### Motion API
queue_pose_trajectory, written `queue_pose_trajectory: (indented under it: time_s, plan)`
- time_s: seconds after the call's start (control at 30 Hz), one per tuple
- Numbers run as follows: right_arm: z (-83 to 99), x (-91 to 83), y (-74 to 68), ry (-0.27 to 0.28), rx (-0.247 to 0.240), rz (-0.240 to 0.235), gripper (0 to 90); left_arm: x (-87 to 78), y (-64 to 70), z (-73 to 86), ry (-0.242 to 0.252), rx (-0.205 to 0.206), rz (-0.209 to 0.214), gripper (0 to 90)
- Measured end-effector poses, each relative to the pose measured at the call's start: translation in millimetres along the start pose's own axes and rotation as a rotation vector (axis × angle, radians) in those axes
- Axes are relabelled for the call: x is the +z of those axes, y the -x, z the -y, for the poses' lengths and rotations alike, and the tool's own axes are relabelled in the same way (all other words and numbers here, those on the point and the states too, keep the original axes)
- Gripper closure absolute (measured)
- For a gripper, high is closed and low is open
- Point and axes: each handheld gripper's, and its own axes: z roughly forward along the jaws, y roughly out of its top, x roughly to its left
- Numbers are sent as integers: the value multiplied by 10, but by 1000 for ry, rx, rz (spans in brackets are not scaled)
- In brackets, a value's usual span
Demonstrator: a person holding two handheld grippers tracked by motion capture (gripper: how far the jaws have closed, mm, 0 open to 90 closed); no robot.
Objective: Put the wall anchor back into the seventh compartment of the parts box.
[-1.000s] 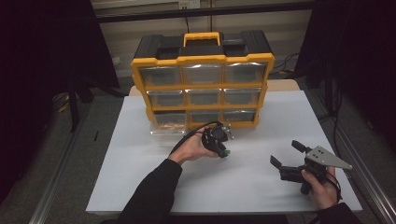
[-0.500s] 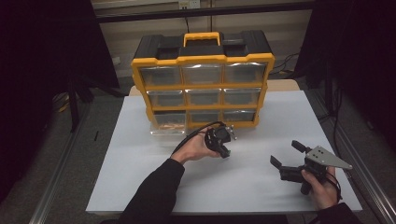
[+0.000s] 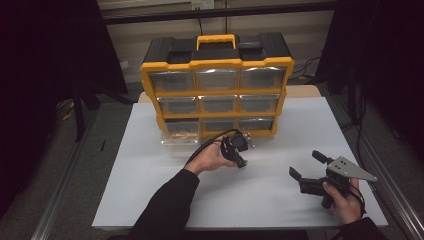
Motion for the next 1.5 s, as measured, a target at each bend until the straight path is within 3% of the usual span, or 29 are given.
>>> queue_pose_trajectory:
  time_s: [0.17, 0.47, 0.5, 0.53, 0.57, 0.67, 0.7, 0.73, 1.2, 1.5]
  plan:
    - [1, -3, 2, 1, -1, 1, 9, -12, 8, 21, -11, 8, 14, 846]
    - [0, -2, 2, 1, 0, 2, 9, -36, -20, 57, -2, -25, 33, 849]
    - [1, -2, 4, 2, -2, 1, 10, -48, -60, 54, -6, 29, 30, 849]
    - [1, -2, 2, 1, 0, 1, 9, -39, -28, 73, 19, -25, 25, 849]
    - [1, -3, 3, 2, 0, 2, 10, -49, -34, 79, 19, -32, 44, 849]
    - [1, -1, 4, 2, -2, 2, 9, -62, -12, 97, 47, -79, 39, 849]
    - [1, -2, 4, 3, -2, 2, 10, -72, -34, 98, 61, -46, 35, 849]
    - [1, -3, 3, 3, -2, 2, 9, -89, -39, 104, 65, -45, 36, 849]
    - [-1, -5, 2, 3, 3, 3, 9, -291, -20, 207, 206, -90, 8, 849]
    - [-1, -5, 0, 3, 2, 4, 9, -411, -75, 287, 294, -121, 0, 849]
